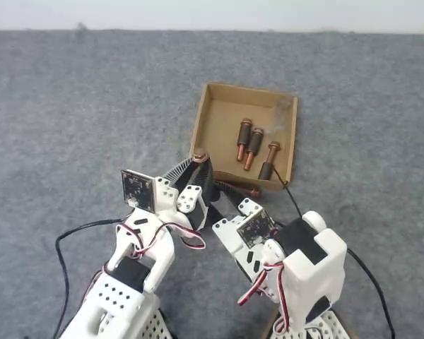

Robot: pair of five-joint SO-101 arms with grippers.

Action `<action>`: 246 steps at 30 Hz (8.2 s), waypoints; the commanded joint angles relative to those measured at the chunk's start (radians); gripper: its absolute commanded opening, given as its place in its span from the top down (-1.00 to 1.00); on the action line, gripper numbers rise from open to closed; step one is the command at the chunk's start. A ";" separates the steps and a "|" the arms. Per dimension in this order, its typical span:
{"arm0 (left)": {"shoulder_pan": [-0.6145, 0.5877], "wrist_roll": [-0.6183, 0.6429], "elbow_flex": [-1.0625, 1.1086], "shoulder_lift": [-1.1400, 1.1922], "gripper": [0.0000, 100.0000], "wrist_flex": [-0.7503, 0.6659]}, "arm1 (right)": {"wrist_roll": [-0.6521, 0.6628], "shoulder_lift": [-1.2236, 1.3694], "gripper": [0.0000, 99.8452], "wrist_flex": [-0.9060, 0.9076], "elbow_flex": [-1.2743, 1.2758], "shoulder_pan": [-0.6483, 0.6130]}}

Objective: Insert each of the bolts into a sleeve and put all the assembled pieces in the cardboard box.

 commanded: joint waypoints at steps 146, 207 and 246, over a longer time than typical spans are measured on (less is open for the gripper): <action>-0.342 -0.129 -0.183 -0.037 0.98 0.819 | -0.003 -0.065 0.99 -0.074 -0.002 0.091; -0.416 -0.242 -0.091 -0.035 0.97 0.680 | -0.008 -0.216 0.99 1.369 -0.898 0.450; -0.416 -0.242 -0.088 -0.035 0.97 0.680 | -0.094 -0.226 0.74 1.897 -1.037 0.475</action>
